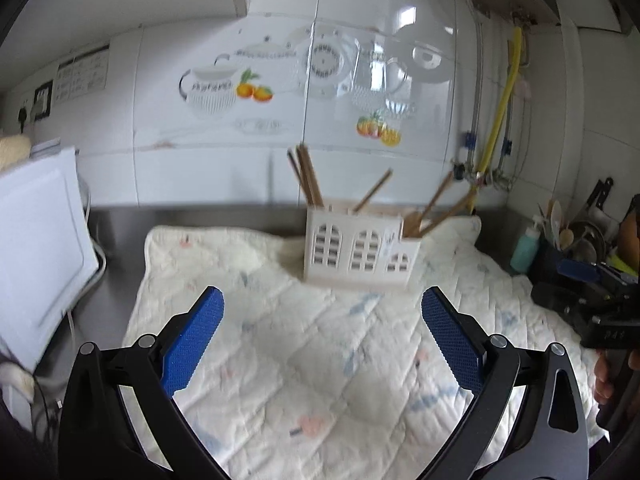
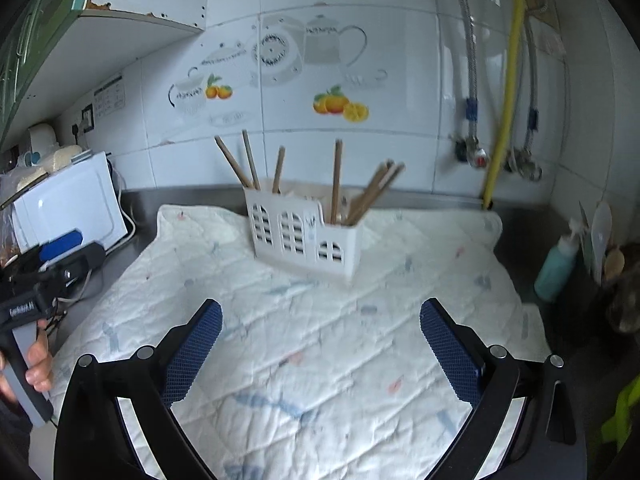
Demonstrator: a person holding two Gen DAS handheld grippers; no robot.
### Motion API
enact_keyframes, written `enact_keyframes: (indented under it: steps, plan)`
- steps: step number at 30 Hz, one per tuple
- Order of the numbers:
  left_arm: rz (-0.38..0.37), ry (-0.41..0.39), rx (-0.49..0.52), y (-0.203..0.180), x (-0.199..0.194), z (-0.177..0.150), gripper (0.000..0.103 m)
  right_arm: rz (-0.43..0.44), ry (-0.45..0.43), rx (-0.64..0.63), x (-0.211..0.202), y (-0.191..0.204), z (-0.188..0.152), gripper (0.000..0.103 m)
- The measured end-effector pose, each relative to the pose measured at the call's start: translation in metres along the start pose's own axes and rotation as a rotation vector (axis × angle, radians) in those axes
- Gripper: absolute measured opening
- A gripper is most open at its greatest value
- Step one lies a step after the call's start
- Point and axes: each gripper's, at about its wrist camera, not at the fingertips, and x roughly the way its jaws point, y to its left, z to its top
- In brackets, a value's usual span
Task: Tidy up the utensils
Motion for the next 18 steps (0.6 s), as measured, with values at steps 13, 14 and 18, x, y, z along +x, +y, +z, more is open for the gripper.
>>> enact_keyframes:
  steps: [13,14,18]
  plan:
    - [0.088,0.04,-0.062,0.018,-0.027,-0.05,0.098,-0.048,0.038,0.068,-0.013,-0.004,-0.041,0.096]
    - [0.101,0.042,-0.052,0.018,-0.028,-0.051,0.098,-0.059,0.037,0.068,-0.014,-0.003,-0.042,0.096]
    - [0.153,0.038,0.002,0.013,-0.031,-0.052,0.098,-0.078,0.037,0.051,-0.016,0.0,-0.046,0.096]
